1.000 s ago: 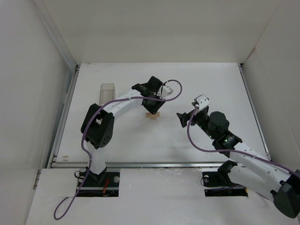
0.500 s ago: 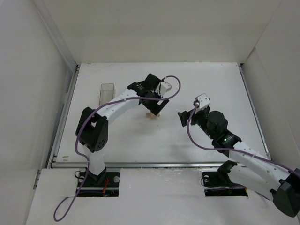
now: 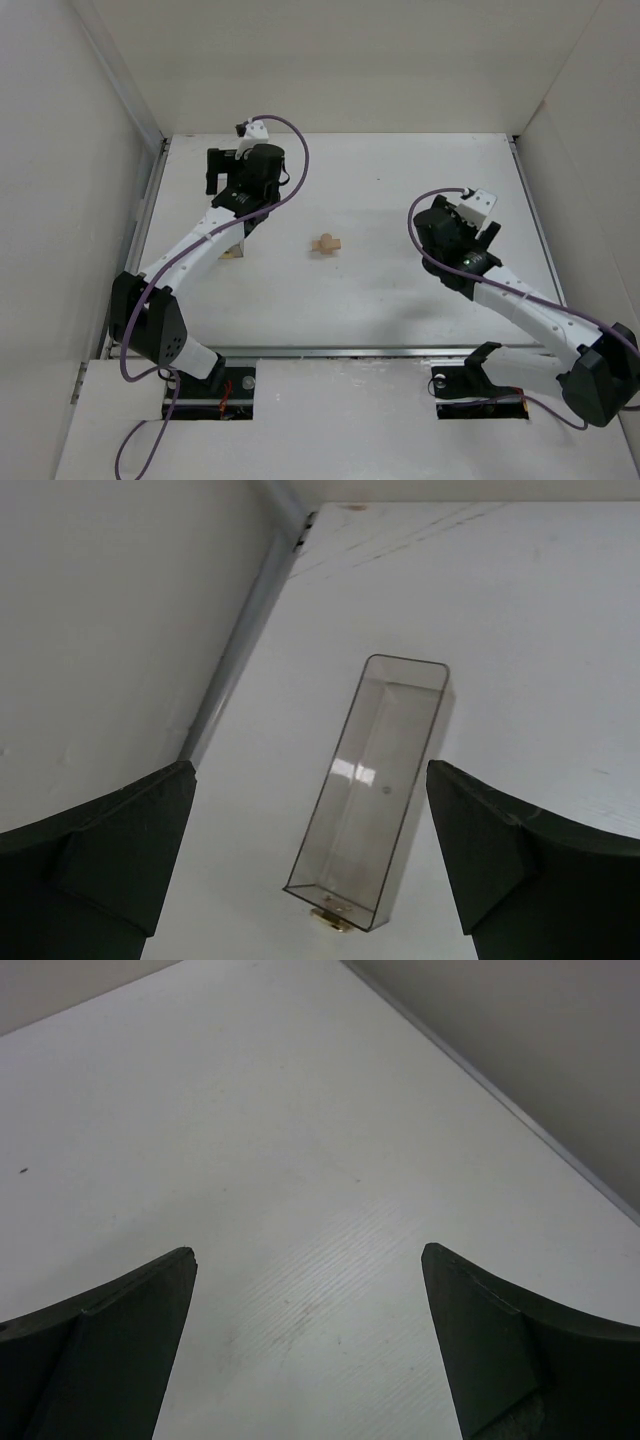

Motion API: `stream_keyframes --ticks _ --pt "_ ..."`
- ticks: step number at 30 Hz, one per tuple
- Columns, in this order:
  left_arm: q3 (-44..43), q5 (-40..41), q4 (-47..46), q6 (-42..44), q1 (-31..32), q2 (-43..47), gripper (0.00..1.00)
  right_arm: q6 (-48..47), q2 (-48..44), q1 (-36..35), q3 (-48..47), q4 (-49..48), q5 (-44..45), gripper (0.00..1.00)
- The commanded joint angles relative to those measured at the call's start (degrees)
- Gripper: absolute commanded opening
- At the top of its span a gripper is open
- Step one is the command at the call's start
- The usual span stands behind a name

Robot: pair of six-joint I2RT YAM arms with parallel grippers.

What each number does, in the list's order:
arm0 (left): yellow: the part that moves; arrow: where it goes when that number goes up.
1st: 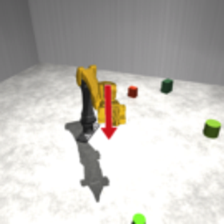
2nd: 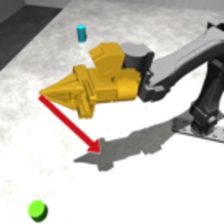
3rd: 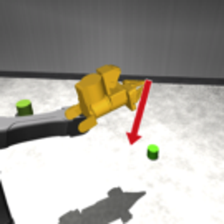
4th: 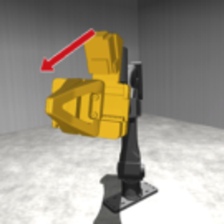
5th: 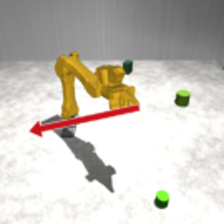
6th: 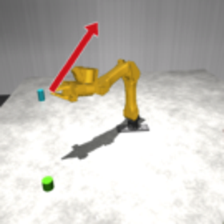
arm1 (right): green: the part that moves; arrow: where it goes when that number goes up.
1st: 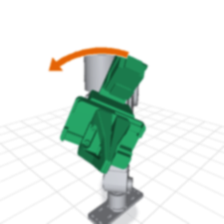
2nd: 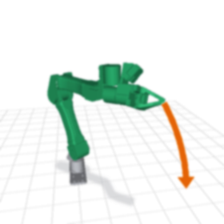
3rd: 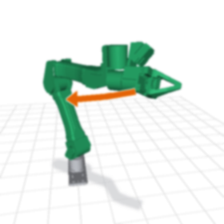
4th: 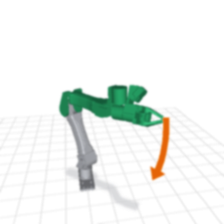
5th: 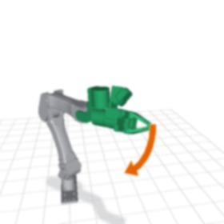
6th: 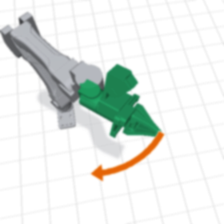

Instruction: Build the wood block tower

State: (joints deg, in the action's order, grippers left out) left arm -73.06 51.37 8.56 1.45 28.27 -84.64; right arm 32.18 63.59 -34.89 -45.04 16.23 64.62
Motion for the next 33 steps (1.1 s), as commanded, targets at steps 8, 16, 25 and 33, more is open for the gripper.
stream_keyframes --ticks 8,16,25,33 --pt "1.6 10.0 -2.5 -3.3 -1.9 3.1 1.00 13.9 6.5 0.0 -11.5 14.7 15.8 1.00" --pt "1.1 8.4 -1.4 -3.8 -1.9 3.1 1.00 23.5 13.7 0.0 -17.1 27.0 15.8 1.00" --pt "1.6 7.9 -1.4 -3.8 -1.9 3.1 1.00 24.1 15.1 0.0 -18.2 27.5 14.2 1.00" --pt "1.6 7.2 -0.9 -4.4 -1.9 3.1 1.00 24.1 15.1 0.0 -17.5 27.5 14.2 1.00"
